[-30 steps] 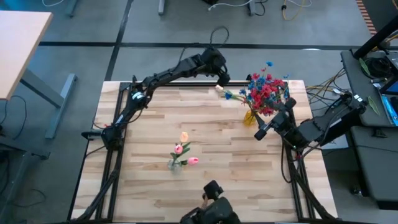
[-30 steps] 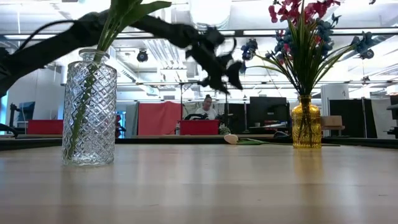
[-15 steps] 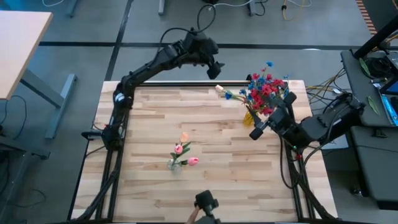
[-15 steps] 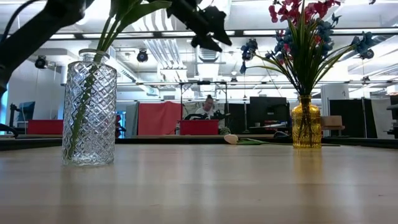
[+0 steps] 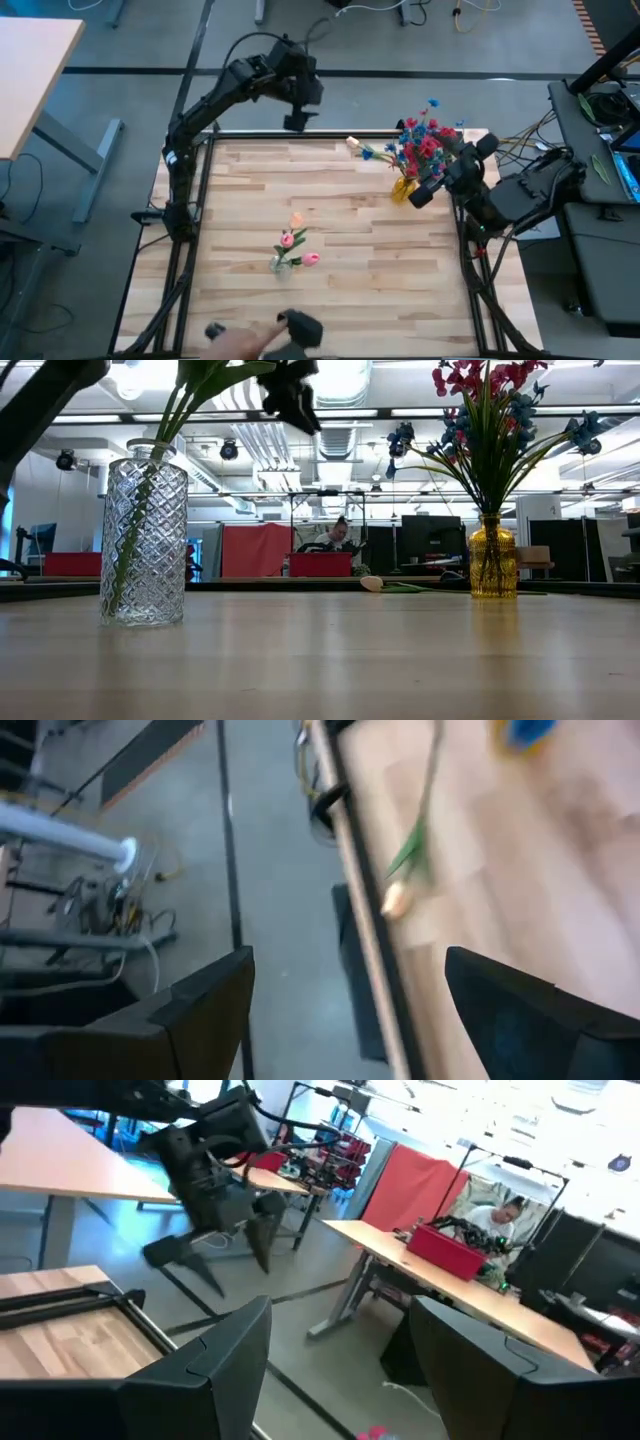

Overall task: Sort flowers into vase by color
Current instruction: Put the yellow tulip into the transparent vase

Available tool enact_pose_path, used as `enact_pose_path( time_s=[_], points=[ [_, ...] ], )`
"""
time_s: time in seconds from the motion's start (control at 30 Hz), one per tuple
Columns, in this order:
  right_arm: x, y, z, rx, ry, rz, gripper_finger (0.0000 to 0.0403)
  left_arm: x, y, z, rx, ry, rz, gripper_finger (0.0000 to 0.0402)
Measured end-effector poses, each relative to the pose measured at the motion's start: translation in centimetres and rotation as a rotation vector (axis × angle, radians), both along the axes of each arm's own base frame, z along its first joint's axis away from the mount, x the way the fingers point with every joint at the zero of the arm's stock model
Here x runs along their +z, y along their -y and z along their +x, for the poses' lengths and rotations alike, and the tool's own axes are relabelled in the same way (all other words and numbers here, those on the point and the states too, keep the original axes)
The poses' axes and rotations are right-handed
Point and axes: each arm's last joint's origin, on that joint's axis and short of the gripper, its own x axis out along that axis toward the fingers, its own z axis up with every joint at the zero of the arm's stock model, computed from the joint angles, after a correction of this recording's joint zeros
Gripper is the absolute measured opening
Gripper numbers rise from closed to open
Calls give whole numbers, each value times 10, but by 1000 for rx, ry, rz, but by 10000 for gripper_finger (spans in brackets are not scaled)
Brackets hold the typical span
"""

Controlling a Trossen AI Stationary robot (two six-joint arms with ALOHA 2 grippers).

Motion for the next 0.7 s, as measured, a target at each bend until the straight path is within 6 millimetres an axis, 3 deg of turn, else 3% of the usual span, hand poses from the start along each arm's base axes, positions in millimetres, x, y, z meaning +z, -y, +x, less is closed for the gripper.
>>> enact_pose_path(
  time_s=[0.17, 0.37, 0.5, 0.7],
  points=[
    [-15, 5, -8, 60, 25, 64, 231, -20, -42, -2, -26, 40, -42, 310],
    [-21, 9, -8, 59, 68, 123, 231, -47, -69, 11, -58, -18, 33, 310],
    [-22, 14, -6, 28, 68, 120, 231, -61, -74, 17, -65, -42, 14, 310],
    [-17, 30, -1, -35, 37, 89, 231, -60, -56, 35, -52, -11, -9, 310]
  ],
)
